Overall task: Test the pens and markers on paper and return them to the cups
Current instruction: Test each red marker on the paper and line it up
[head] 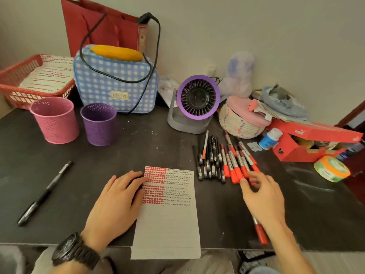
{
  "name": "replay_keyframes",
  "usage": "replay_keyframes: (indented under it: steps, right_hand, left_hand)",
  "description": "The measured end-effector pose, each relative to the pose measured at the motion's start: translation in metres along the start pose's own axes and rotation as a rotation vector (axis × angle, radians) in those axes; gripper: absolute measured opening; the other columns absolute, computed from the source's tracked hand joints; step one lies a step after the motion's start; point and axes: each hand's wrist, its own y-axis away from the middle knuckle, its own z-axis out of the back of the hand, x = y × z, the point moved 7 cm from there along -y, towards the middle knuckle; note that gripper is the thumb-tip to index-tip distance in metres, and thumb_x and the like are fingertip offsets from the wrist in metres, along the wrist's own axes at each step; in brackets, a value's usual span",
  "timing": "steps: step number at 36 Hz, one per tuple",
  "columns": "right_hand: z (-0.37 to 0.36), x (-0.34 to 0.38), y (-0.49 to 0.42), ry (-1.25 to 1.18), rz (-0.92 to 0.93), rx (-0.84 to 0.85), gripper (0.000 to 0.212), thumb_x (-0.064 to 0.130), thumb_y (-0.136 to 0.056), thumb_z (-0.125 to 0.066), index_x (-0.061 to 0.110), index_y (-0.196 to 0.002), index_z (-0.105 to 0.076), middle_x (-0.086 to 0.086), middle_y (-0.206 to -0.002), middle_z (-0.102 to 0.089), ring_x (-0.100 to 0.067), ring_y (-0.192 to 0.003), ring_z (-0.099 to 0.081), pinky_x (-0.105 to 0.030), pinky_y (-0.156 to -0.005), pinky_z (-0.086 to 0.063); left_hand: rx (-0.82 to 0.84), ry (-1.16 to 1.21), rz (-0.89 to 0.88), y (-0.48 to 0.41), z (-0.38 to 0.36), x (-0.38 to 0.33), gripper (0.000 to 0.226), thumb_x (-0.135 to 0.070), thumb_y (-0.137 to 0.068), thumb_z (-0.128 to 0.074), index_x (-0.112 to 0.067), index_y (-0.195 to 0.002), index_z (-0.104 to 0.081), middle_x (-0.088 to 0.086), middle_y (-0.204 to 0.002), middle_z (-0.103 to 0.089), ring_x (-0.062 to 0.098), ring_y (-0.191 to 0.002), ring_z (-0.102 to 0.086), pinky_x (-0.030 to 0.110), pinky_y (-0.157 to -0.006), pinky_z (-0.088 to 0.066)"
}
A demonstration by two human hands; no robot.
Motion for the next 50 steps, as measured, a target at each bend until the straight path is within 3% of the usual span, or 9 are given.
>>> replay_keyframes:
  steps: [9, 13, 17, 28, 32, 37, 41, 45, 50]
  right_hand:
    - [-0.037, 0.030, -0.139, 0.078, -0.054, 0.187, 0.040, 0.044, -0.094, -0.059, 0.017, -0.122, -0.068, -0.008, -0.121, -0.072, -0.030, -0.113, -0.065, -0.036, -0.085, -0.046]
    - [-0.058, 0.035, -0.171, 0.205, -0.114, 0.306, 0.048, 0.048, -0.096, -0.053, 0.005, -0.108, -0.070, -0.022, -0.119, -0.069, -0.039, -0.108, -0.064, -0.041, -0.088, -0.052]
    - [-0.079, 0.035, -0.184, 0.269, -0.167, 0.357, 0.068, 0.059, -0.097, -0.051, 0.000, -0.130, -0.062, -0.026, -0.138, -0.058, -0.043, -0.124, -0.057, -0.046, -0.102, -0.049]
    - [-0.090, 0.042, -0.197, 0.247, -0.134, 0.302, 0.044, 0.044, -0.094, -0.059, 0.008, -0.118, -0.066, -0.023, -0.123, -0.065, -0.042, -0.115, -0.061, -0.044, -0.091, -0.051]
    - [-0.069, 0.054, -0.196, 0.044, -0.004, 0.093, 0.023, 0.041, -0.096, -0.058, 0.019, -0.101, -0.060, -0.013, -0.111, -0.070, -0.036, -0.106, -0.063, -0.039, -0.082, -0.045]
    - [-0.017, 0.063, -0.158, -0.392, 0.073, -0.226, 0.017, 0.038, -0.099, -0.057, 0.022, -0.105, -0.054, 0.004, -0.101, -0.065, -0.019, -0.092, -0.062, -0.030, -0.079, -0.039]
    - [0.003, 0.072, -0.097, -0.744, -0.007, -0.204, 0.016, 0.043, -0.096, -0.062, 0.030, -0.103, -0.055, 0.014, -0.096, -0.066, 0.000, -0.086, -0.064, -0.026, -0.082, -0.049]
    - [0.010, 0.077, -0.011, -1.107, -0.112, -0.167, 0.009, 0.041, -0.088, -0.069, 0.040, -0.095, -0.063, 0.007, -0.092, -0.075, 0.000, -0.076, -0.068, -0.015, -0.063, -0.054]
    - [-0.007, 0.087, 0.089, -1.427, -0.278, 0.075, 0.020, 0.016, -0.097, -0.065, 0.031, -0.089, -0.075, -0.002, -0.096, -0.078, -0.009, -0.077, -0.071, -0.019, -0.065, -0.058]
  left_hand:
    - [0.010, -0.016, 0.005, -0.003, -0.001, 0.001, 0.050, -0.054, -0.101, -0.026, -0.044, -0.148, -0.040, -0.021, -0.158, -0.033, 0.003, -0.148, -0.026, 0.033, -0.123, -0.001]
    - [-0.006, -0.012, 0.008, -0.002, 0.001, 0.001, 0.046, -0.049, -0.102, -0.035, -0.041, -0.146, -0.046, -0.018, -0.155, -0.039, 0.005, -0.147, -0.031, 0.035, -0.123, -0.006]
    - [-0.013, -0.016, 0.015, -0.002, 0.000, 0.002, 0.043, -0.047, -0.102, -0.039, -0.040, -0.143, -0.050, -0.017, -0.152, -0.043, 0.006, -0.144, -0.036, 0.036, -0.123, -0.011]
    - [-0.023, -0.010, 0.017, -0.003, 0.001, 0.001, 0.046, -0.051, -0.099, -0.034, -0.038, -0.138, -0.055, -0.018, -0.146, -0.048, 0.008, -0.137, -0.044, 0.036, -0.121, -0.015]
    - [-0.031, -0.026, 0.017, -0.003, 0.000, 0.002, 0.042, -0.048, -0.100, -0.040, -0.037, -0.139, -0.055, -0.018, -0.146, -0.048, 0.006, -0.137, -0.044, 0.033, -0.122, -0.014]
    - [-0.022, -0.031, 0.020, -0.004, -0.002, -0.001, 0.043, -0.050, -0.102, -0.037, -0.041, -0.142, -0.049, -0.022, -0.150, -0.043, 0.002, -0.142, -0.036, 0.028, -0.121, -0.004]
    - [-0.021, -0.040, 0.007, -0.005, 0.001, -0.002, 0.043, -0.051, -0.104, -0.034, -0.044, -0.145, -0.043, -0.025, -0.152, -0.037, -0.001, -0.144, -0.029, 0.025, -0.120, 0.002]
    - [-0.040, 0.001, -0.003, -0.005, 0.005, -0.001, 0.043, -0.051, -0.104, -0.033, -0.043, -0.144, -0.044, -0.023, -0.153, -0.040, 0.000, -0.144, -0.031, 0.027, -0.121, -0.002]
    - [-0.071, 0.158, 0.007, -0.004, 0.013, -0.002, 0.038, -0.046, -0.104, -0.040, -0.041, -0.141, -0.045, -0.021, -0.144, -0.049, -0.001, -0.136, -0.040, 0.028, -0.121, -0.014]
